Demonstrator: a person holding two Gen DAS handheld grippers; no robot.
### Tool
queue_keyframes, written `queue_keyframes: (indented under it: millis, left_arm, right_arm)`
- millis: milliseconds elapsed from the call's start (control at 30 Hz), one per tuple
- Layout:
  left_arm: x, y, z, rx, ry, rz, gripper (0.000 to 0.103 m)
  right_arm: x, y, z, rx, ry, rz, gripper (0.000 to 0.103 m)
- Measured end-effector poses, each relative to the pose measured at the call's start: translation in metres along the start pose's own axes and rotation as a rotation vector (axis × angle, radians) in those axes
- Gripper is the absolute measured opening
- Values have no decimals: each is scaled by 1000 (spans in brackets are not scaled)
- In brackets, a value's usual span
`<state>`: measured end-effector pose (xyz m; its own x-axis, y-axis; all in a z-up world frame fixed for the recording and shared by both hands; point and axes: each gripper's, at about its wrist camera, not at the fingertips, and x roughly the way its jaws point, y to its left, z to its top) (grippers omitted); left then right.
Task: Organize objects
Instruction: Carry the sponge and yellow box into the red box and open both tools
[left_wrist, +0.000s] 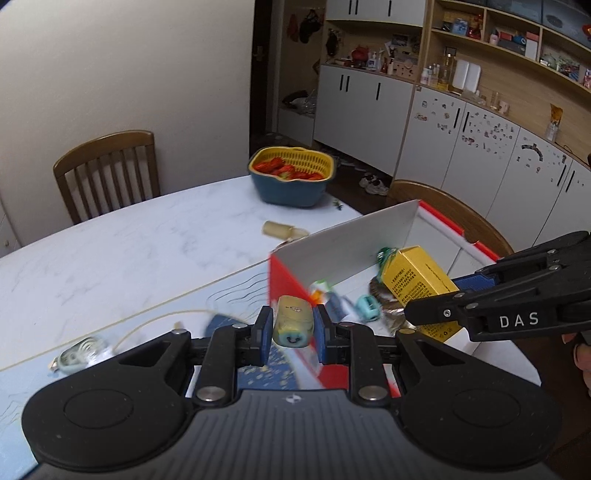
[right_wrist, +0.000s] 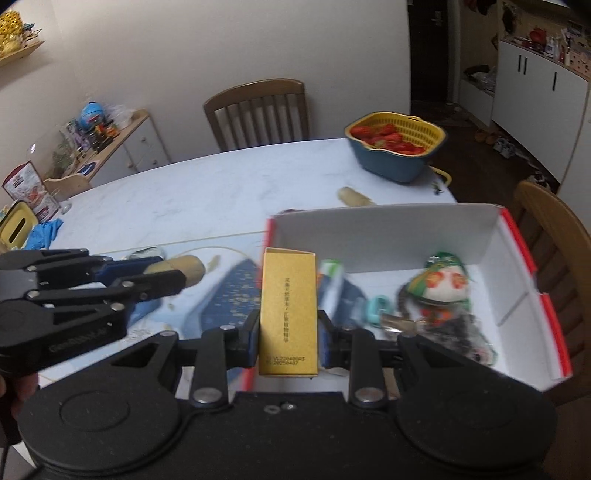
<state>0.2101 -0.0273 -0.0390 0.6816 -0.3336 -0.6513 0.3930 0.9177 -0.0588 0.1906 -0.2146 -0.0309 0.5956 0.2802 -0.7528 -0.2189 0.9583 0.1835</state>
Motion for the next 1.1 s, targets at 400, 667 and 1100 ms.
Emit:
queue_keyframes:
  millis: [400, 667, 1100]
  left_arm:
    - [29, -52, 19, 34, 12, 1, 22]
    - [56, -76, 24, 31, 46, 3, 22]
    - [120, -95, 34, -9, 146, 2, 22]
  right_arm:
    - [-12, -74, -3, 36, -18, -34, 27]
    - [-9, -113, -5, 29, 2, -52, 28]
    - [38, -134, -5, -17, 125, -31, 27]
